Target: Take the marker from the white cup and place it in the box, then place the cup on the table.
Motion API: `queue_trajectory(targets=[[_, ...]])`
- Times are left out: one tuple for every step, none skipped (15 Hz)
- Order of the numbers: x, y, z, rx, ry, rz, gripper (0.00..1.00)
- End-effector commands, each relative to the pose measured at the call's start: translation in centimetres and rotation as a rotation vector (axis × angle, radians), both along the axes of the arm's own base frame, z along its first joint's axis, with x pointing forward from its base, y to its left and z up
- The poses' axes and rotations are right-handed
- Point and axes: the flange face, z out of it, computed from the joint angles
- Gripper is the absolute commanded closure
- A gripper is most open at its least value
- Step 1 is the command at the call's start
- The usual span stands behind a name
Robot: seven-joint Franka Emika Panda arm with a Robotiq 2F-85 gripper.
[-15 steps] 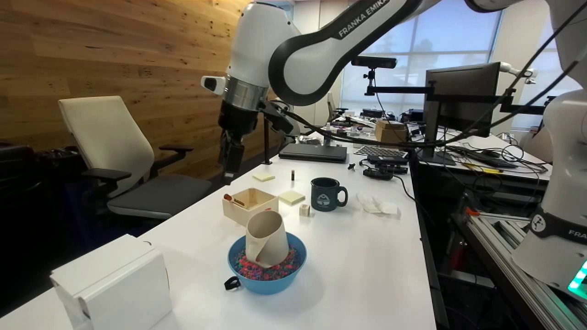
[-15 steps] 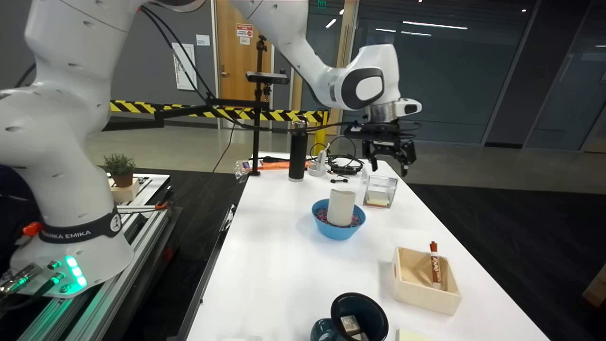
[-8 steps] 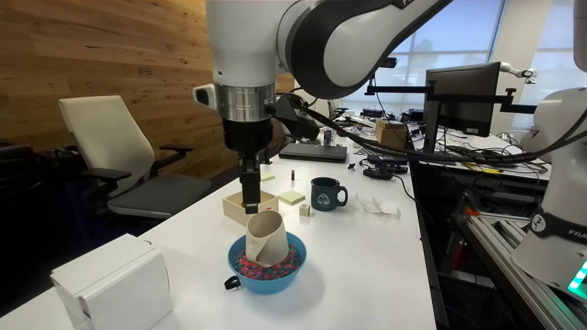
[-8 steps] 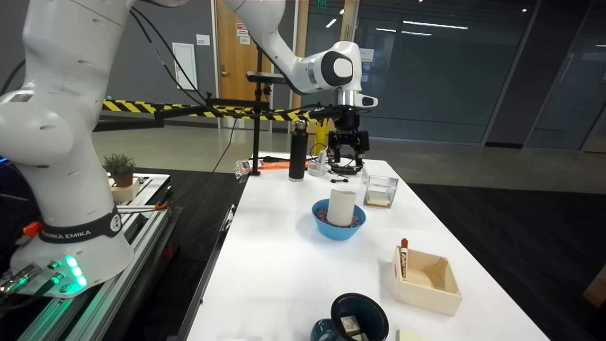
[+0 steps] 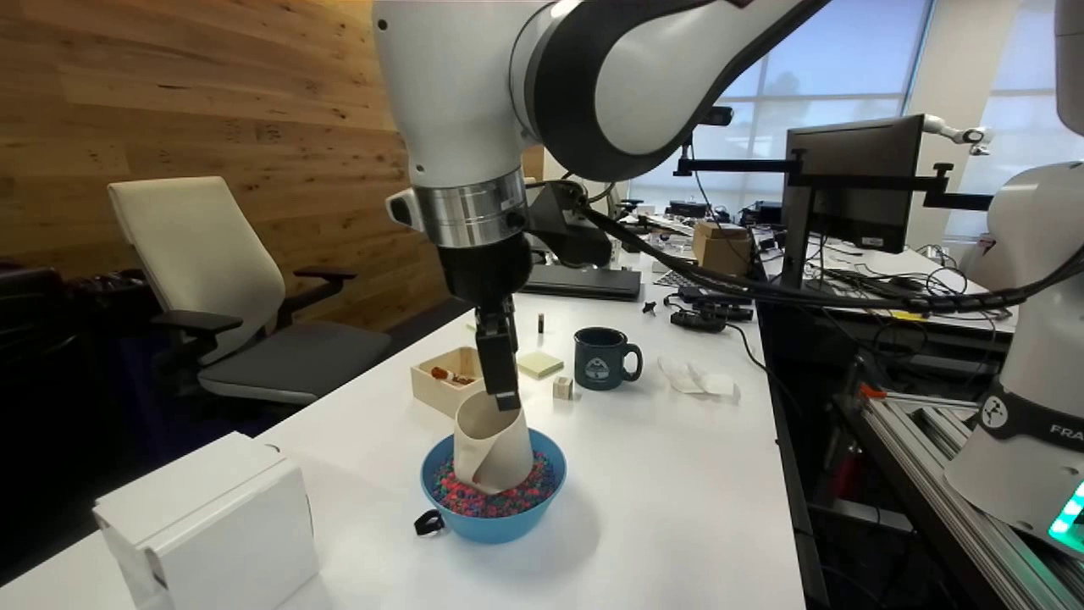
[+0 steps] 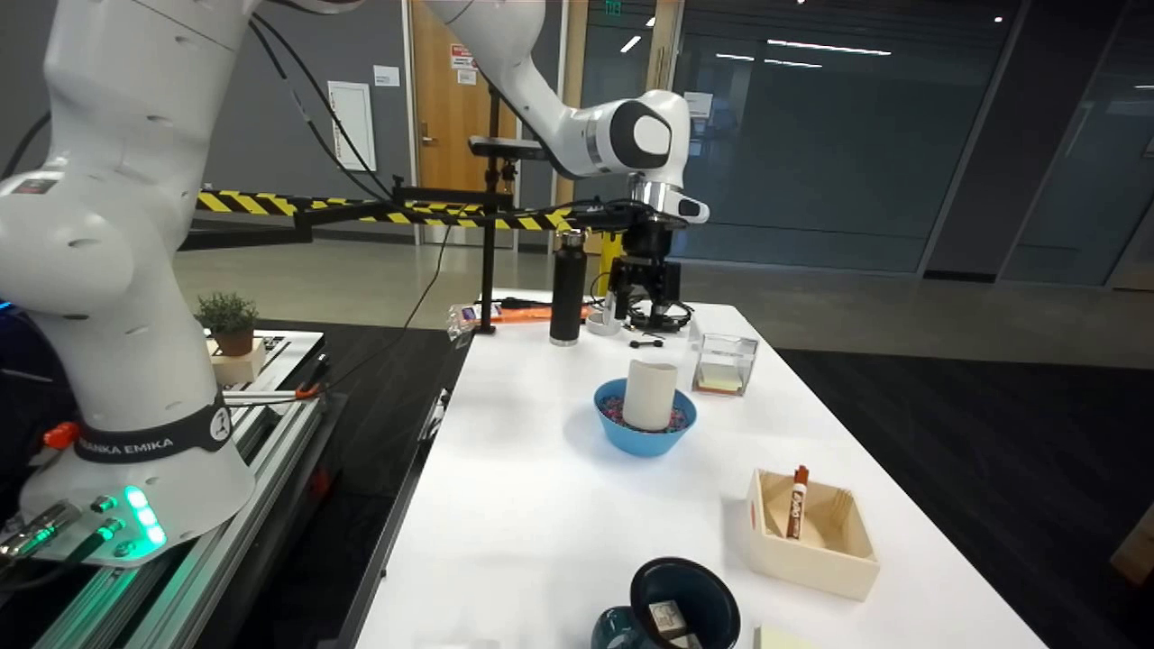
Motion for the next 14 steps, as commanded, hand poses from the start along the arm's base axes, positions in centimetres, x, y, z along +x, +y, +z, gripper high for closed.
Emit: queue_trajectory(targets=[[1.0,-1.4,-0.4,0.117,-0.03,-0.003,0.0],[1.5,-2.7,-0.9,0.135,-0.043,-0.016,0.0],[1.7,-4.0,-1.5,0.149,-0.056,-0.031,0.0],[1.9,-5.4,-2.1,0.16,-0.062,-0.043,0.0],[2.1,-6.6,-2.6,0.166,-0.072,-0.053,0.0],[2.1,-7.8,-3.3,0.176,-0.072,-0.07,0.0],[2.1,-8.7,-3.9,0.183,-0.068,-0.082,0.0],[1.9,-9.5,-4.6,0.183,-0.058,-0.087,0.0],[1.6,-10.0,-5.2,0.185,-0.049,-0.086,0.0],[1.3,-9.9,-5.8,0.182,-0.038,-0.068,0.0],[1.1,-9.8,-6.3,0.189,-0.033,-0.058,0.0],[0.9,-9.4,-6.7,0.198,-0.031,-0.044,0.0],[0.7,-9.0,-7.0,0.203,-0.03,-0.033,0.08],[0.5,-8.6,-7.4,0.21,-0.029,-0.025,0.28]])
